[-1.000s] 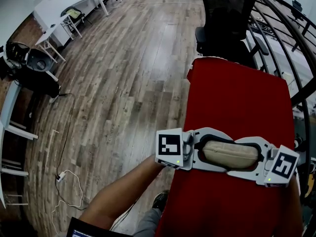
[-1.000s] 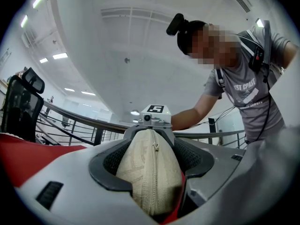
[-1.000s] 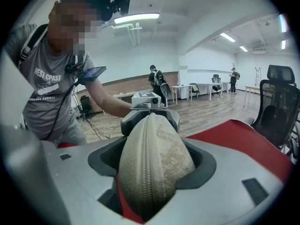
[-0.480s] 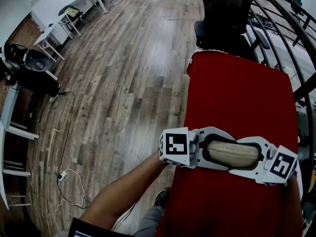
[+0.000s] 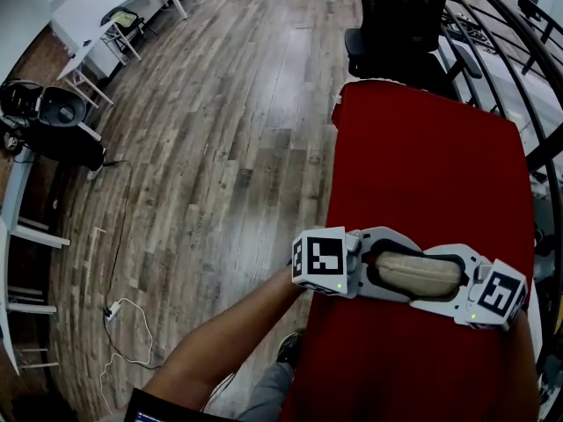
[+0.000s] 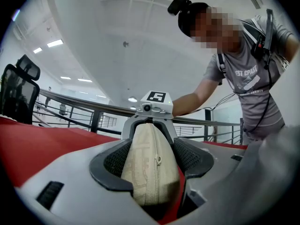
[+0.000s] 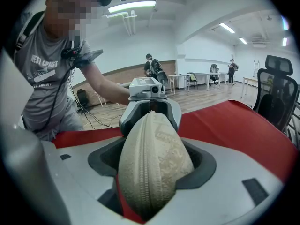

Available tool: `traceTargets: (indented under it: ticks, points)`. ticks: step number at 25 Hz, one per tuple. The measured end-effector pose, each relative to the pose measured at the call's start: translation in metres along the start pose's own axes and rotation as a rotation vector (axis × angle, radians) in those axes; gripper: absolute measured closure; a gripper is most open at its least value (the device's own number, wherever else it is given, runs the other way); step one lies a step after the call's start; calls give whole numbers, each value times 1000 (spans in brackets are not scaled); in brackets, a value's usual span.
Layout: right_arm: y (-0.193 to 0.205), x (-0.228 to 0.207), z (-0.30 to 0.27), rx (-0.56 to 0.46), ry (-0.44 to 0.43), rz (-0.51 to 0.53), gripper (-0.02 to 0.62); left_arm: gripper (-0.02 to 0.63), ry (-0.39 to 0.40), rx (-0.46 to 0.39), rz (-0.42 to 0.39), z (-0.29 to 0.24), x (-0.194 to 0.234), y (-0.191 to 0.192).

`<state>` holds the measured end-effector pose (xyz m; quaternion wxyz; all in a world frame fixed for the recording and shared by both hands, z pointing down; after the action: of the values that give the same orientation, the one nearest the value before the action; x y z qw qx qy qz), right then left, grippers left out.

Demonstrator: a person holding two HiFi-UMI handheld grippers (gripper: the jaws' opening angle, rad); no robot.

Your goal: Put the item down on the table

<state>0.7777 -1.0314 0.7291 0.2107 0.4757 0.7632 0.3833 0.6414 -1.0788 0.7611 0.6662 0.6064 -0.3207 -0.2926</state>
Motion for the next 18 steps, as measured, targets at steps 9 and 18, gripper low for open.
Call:
traceTargets:
  ticks: [9, 18]
  points:
    - [21, -2, -4, 78, 20, 44, 310, 324, -2, 157, -11, -16, 9, 11]
    - [20, 5, -4, 99, 37, 27, 310, 322, 32, 202, -39, -18, 4, 6]
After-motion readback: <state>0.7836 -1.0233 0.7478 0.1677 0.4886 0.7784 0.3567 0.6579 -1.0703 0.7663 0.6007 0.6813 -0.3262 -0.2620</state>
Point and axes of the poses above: the fingertips, and each gripper's own axes: z backward along the fingers, x to its left, y out of its underside, the point moved 9 cm from there along z, backward along the fingers, and after that the axes turned 15 degrees about y, right-handed, at the moved point
